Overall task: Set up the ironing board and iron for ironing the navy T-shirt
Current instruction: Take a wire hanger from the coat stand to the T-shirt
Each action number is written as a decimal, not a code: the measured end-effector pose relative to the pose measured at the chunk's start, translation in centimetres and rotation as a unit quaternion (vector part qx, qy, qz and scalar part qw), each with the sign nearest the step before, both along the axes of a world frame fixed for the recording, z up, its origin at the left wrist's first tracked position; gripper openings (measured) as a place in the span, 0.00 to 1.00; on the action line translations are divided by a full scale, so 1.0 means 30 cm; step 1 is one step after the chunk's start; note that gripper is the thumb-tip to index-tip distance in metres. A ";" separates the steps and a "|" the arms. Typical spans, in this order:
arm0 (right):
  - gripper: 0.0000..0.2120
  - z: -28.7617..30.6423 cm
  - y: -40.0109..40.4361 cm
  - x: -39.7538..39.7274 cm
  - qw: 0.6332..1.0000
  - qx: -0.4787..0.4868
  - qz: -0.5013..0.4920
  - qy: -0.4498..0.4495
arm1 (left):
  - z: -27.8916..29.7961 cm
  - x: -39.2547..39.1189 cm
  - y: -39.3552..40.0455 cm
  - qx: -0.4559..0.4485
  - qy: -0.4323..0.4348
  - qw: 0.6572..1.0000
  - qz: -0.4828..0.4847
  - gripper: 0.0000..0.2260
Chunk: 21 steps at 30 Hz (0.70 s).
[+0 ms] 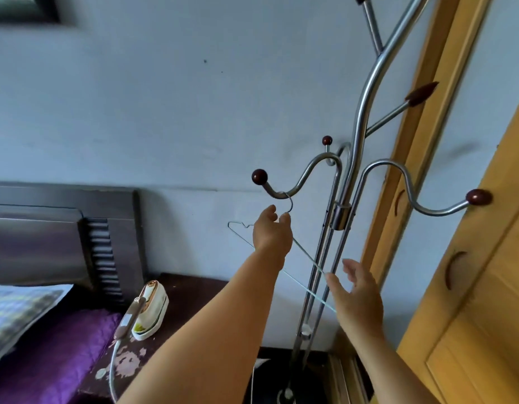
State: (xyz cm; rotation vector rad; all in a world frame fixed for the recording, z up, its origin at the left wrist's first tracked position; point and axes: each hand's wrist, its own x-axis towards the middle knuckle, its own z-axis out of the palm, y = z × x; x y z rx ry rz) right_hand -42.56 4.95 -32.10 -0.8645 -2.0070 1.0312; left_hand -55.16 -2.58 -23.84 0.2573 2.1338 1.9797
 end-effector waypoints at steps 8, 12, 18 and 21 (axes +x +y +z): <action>0.12 -0.113 0.081 -0.008 0.997 -0.027 0.049 -0.057 | -0.016 -0.028 0.096 -0.076 0.051 0.995 0.036 0.10; 0.12 -0.106 0.110 -0.011 0.999 -0.005 0.043 -0.024 | 0.000 -0.012 0.099 -0.088 0.095 0.990 0.062 0.08; 0.10 -0.065 0.113 -0.024 0.998 -0.003 0.036 0.045 | 0.051 0.026 0.070 -0.047 0.157 0.982 0.091 0.08; 0.09 -0.055 0.073 -0.038 0.997 -0.005 0.058 0.058 | 0.074 0.043 0.007 -0.051 0.178 0.976 0.113 0.08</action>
